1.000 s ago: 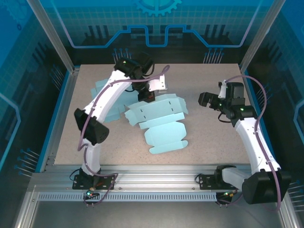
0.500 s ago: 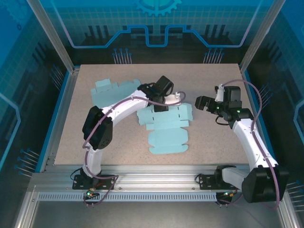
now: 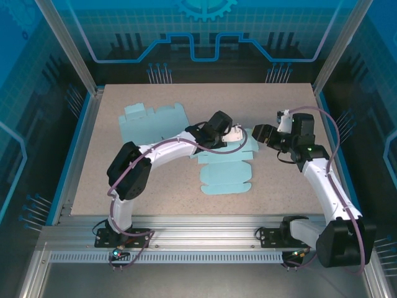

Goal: Fold the paper box

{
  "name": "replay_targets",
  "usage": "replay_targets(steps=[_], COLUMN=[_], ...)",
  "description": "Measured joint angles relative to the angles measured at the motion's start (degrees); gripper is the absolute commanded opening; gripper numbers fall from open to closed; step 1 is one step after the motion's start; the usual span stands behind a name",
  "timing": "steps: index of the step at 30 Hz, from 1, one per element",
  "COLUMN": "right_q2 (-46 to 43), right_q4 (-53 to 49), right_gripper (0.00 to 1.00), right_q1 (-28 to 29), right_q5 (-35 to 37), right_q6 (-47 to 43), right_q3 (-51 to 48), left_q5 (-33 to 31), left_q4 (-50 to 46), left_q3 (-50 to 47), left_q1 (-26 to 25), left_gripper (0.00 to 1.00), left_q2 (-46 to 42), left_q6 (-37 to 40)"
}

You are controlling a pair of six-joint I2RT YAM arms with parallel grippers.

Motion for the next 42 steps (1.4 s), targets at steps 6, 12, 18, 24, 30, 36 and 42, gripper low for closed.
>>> replay_targets(steps=[6,12,18,24,30,36,42], right_q2=[8.33,16.35,21.79,24.28,26.82,28.72,29.9], right_q4=[0.0,-0.02,0.61,3.89,7.85,9.22,9.31], right_gripper=[0.52,0.44,0.42,0.45,0.49,0.58,0.53], right_q1=[1.38,2.27,2.27,2.27,2.34,2.91,3.15], right_q5=[-0.07,-0.09,-0.96,-3.87,-7.28,-8.35,-8.37], right_q6=[0.33,0.22,0.74,2.71,5.57,6.91,6.88], right_q3=[6.95,12.72,14.01,13.27,12.66,12.66,13.4], left_q5=[-2.21,-3.34,-4.39,-4.98,-6.38,-7.98,-8.9], left_q4=[2.51,3.98,5.73,7.61,9.97,9.86,9.6], left_q3=[-0.33,-0.87,-1.75,-2.16,-2.54,-2.95,-2.89], left_q1=[-0.68,-0.94,-1.33,-1.44,-1.97,-2.4,-2.67], left_gripper=[0.0,0.0,0.0,0.0,0.0,0.0,0.0], left_q2=[-0.79,-1.18,-1.22,-1.25,-1.25,-1.18,-0.85], left_q6=[0.92,1.7,1.95,2.1,3.17,4.68,5.09])
